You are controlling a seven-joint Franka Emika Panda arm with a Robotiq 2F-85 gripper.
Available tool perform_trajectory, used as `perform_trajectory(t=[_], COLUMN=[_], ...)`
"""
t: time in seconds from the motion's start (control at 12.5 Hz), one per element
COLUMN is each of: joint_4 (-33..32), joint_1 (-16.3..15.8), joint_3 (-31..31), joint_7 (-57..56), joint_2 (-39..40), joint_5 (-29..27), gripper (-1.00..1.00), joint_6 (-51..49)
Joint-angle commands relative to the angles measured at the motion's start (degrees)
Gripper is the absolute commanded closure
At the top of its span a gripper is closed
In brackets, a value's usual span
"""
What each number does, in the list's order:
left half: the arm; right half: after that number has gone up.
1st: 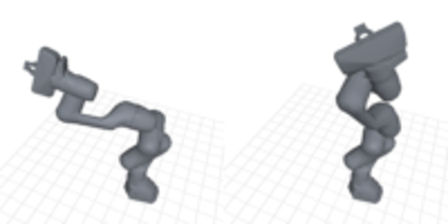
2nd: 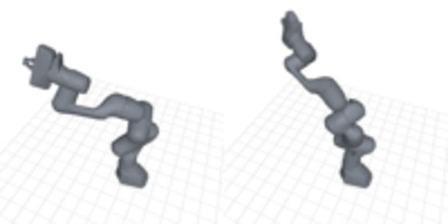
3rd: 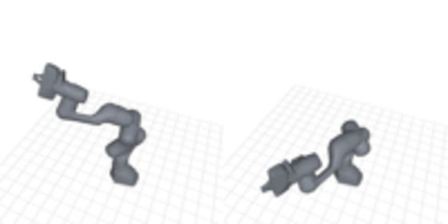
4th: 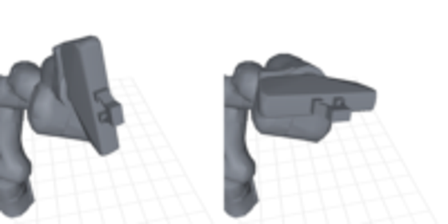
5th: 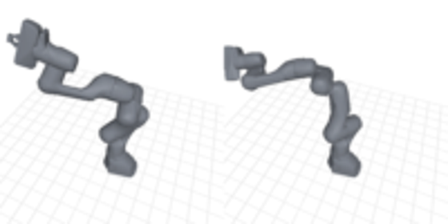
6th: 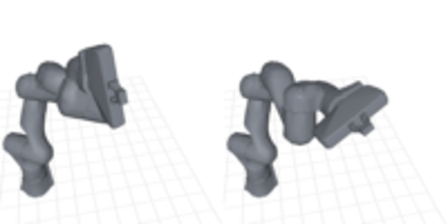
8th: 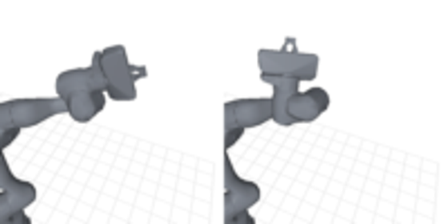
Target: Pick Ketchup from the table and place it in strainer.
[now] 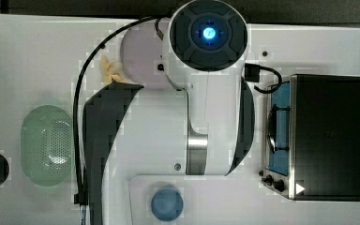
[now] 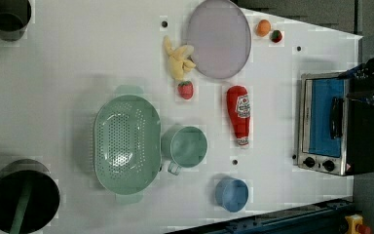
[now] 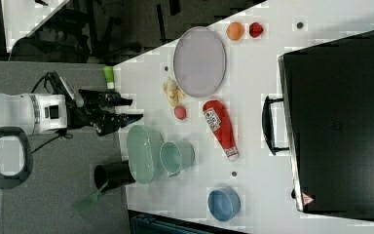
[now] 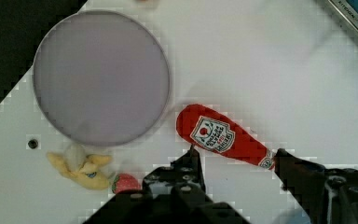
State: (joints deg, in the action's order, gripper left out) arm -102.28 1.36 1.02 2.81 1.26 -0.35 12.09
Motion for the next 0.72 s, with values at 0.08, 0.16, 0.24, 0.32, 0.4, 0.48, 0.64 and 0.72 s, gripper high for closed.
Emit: perform_trajectory(t=[0.08, 0.16, 0.24, 0.32, 0.4, 0.48, 0.64, 0.72], joint_4=[-6.5, -6.7, -7.1, -7.8, -8.7, -9.6, -11.6, -12.8], joint_1=[6.2, 6.2, 6.2, 6.1, 6.0, 5.9, 5.9, 5.9], joint_3=[1.1, 1.1, 1.1, 1.2, 1.5, 1.9, 3.1, 3.8], joint_7=[-2.1, -2.2, -2.5, -3.3, -4.8, -6.5, -11.4, -14.6], joint_2=[-13.7, -13.7, -13.6, -13.5, -13.3, -12.9, -11.9, -11.2], joint_5=[-1.4, -1.4, -1.4, -1.4, -1.4, -1.4, -1.4, -1.4], gripper=[-0.59, -0.8, -0.99, -1.0, -1.0, -1.0, -1.0, -1.0], joint_6=[-8.6, -8.6, -8.6, -8.5, -8.2, -7.3, -4.0, -2.2])
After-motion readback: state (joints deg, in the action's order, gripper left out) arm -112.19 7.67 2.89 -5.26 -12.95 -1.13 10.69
